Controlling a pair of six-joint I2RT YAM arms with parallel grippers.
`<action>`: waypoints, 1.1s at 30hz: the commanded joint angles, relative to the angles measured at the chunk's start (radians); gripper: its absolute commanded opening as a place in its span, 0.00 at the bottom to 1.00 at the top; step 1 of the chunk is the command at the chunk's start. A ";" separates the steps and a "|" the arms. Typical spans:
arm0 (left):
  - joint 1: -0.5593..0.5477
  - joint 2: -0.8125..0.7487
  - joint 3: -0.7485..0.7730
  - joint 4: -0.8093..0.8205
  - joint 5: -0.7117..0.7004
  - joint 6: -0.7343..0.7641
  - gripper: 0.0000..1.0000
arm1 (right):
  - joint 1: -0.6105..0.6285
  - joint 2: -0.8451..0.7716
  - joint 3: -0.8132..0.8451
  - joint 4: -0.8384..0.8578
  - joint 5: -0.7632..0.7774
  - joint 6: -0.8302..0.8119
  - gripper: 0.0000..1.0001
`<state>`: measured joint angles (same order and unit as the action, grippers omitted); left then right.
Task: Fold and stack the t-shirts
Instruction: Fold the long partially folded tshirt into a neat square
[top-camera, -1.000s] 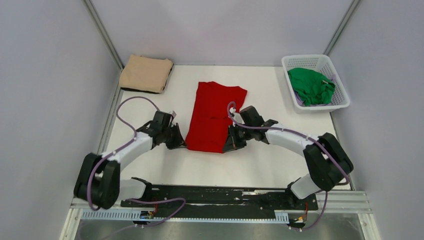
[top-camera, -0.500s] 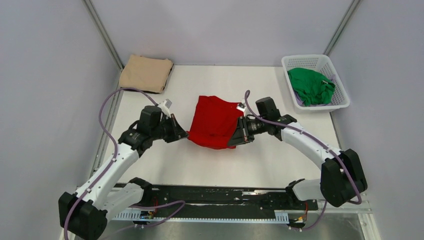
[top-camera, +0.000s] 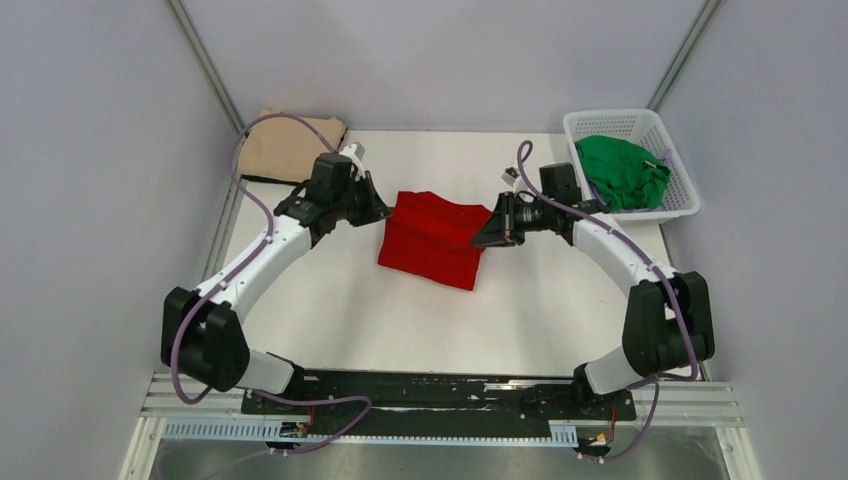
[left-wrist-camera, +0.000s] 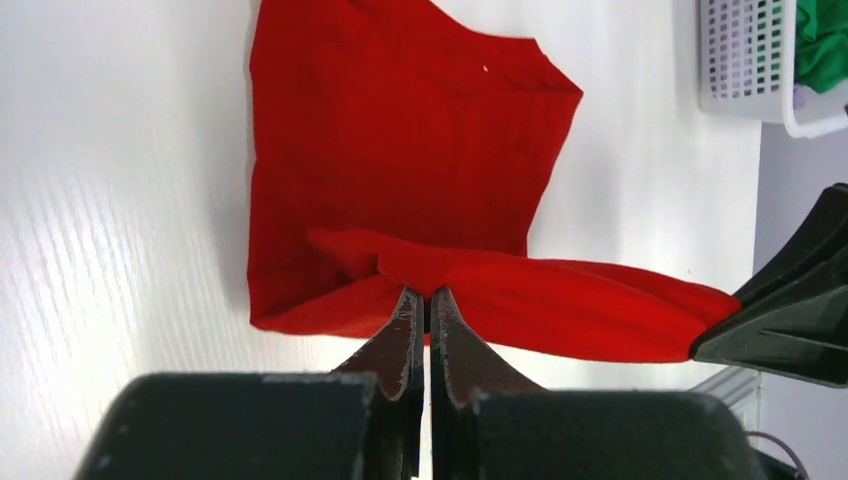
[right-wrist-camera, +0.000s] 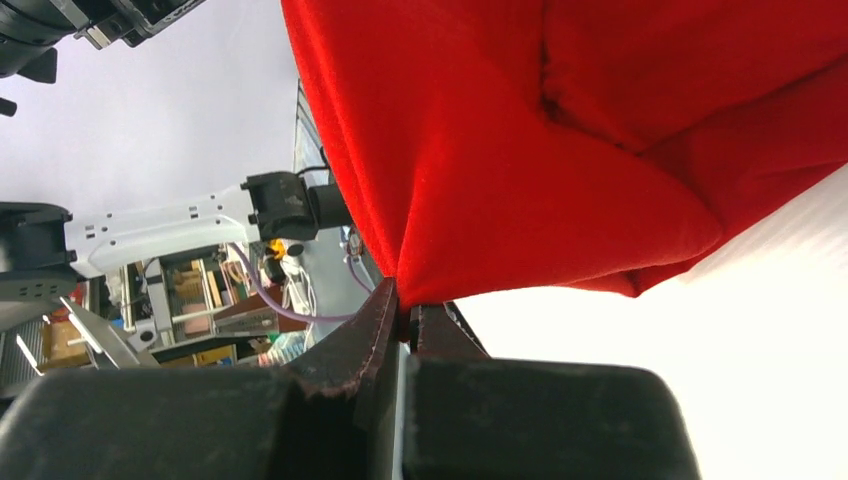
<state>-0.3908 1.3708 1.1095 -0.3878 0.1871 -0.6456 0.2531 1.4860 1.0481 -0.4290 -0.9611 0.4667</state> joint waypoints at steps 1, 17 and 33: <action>0.026 0.107 0.123 0.057 -0.086 0.056 0.00 | -0.041 0.061 0.083 0.009 -0.007 -0.005 0.00; 0.044 0.505 0.411 0.036 -0.161 0.089 0.00 | -0.107 0.294 0.199 0.106 0.155 0.003 0.03; 0.064 0.706 0.734 -0.036 -0.105 0.091 0.99 | -0.134 0.366 0.356 0.189 0.356 0.075 1.00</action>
<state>-0.3317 2.1464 1.7782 -0.4404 0.0654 -0.5846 0.1158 1.9530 1.3849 -0.2867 -0.6609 0.5205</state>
